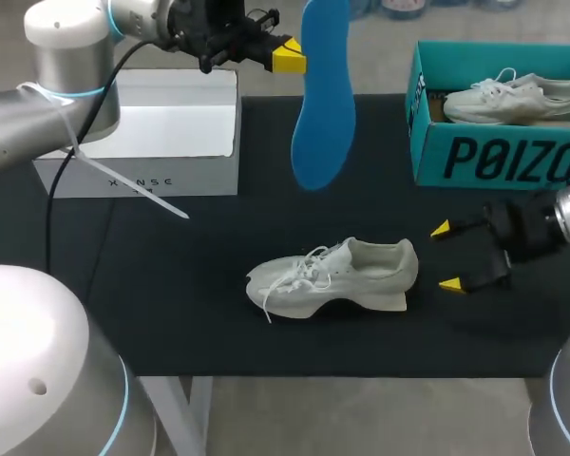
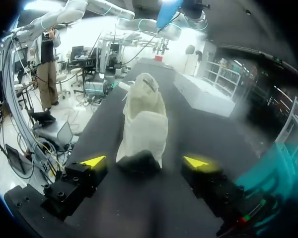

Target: Take the shoe out of the shoebox, open the shoe tongue, remove and reinsert the insole, then place the shoe into the shoebox

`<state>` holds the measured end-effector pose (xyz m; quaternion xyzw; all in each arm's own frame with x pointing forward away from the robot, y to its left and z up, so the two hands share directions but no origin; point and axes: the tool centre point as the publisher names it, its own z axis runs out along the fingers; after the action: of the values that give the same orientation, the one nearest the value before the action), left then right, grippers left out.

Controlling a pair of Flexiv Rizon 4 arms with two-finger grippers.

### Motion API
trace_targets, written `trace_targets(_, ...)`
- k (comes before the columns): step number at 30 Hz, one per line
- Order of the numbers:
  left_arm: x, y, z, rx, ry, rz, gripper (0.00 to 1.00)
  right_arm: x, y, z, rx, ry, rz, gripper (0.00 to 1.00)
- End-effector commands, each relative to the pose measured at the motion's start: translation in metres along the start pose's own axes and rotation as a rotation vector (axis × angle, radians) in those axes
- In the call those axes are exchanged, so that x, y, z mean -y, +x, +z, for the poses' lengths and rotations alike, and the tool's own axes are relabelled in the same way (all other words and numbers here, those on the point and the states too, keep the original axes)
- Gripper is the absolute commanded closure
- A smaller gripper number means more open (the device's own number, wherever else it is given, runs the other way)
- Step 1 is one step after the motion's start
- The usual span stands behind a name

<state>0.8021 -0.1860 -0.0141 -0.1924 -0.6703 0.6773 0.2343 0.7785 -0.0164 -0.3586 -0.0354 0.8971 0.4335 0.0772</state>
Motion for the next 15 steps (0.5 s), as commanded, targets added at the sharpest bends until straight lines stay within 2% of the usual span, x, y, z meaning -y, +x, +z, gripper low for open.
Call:
trace_targets(1, -0.001, 0.001, 0.001, 0.002, 0.001, 0.001, 1.00, -0.035, -0.006, -0.029, -0.070, 0.452, -0.011, 0.00)
trace_targets(3, -0.001, 0.001, 0.001, 0.002, 0.001, 0.001, 1.00, -0.041, -0.006, -0.031, -0.078, 0.540, -0.011, 0.00)
trace_targets(9, -0.001, 0.001, 0.001, 0.002, 0.001, 0.001, 1.00, -0.044, -0.007, -0.030, -0.071, 0.656, -0.011, 0.00)
trace_targets(15, -0.001, 0.001, 0.001, 0.002, 0.001, 0.001, 1.00, -0.058, -0.005, -0.029, -0.042, 0.803, -0.021, 0.00)
